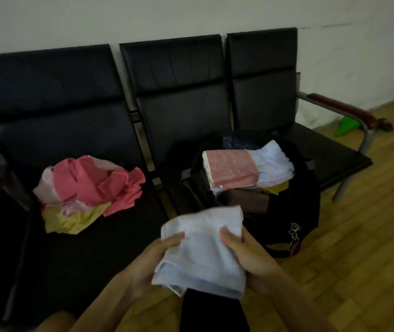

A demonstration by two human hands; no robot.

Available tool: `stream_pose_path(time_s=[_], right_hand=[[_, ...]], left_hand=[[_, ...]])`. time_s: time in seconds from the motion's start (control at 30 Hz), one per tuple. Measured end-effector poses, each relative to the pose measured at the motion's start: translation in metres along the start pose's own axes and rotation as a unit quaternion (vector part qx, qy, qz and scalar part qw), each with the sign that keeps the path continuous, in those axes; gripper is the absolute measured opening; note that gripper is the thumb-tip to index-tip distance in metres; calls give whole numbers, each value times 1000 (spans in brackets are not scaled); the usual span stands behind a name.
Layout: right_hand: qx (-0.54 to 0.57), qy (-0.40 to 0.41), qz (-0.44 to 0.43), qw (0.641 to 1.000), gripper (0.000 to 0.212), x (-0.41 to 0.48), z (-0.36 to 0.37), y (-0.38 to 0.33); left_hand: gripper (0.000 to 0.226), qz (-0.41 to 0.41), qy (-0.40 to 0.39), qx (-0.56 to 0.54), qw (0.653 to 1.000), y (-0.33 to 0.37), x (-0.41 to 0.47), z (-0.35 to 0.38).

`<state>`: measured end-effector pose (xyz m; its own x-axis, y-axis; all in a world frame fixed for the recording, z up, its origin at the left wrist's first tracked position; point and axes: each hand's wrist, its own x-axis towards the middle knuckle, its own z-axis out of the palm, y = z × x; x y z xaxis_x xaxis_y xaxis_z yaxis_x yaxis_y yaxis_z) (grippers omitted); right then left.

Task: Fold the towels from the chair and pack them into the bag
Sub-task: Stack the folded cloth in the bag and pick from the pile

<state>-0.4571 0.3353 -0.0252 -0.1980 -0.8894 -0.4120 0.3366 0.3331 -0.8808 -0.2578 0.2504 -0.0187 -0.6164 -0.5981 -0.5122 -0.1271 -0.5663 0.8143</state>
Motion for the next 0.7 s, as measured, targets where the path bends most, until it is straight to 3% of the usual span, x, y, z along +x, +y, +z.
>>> stream_pose_path(time_s=[0.07,0.13,0.2,0.3,0.43,0.57,0.7], right_hand=[[-50,21,25,998,45,5,-32,13],[-72,41,36,996,53,12,-66,15],[-87,61,33,994,48,20,-90,4],[-157,97,-21,983,45,47,-131,-29],[-235,102,-70,964,35,106,-189,-111],[-328,135,-109,929,55,170,-233,-189],[-416,141,-94,893,58,236,-268,-230]], left_hand=[[35,-29,43,42,998,-7,27,7],[53,-71,0,45,996,-9,57,15],[57,-89,-6,81,993,-9,83,30],[43,1,11,152,988,10,132,67],[47,90,-2,180,980,64,211,108],[45,143,2,154,978,122,285,144],[58,176,32,194,964,152,361,160]])
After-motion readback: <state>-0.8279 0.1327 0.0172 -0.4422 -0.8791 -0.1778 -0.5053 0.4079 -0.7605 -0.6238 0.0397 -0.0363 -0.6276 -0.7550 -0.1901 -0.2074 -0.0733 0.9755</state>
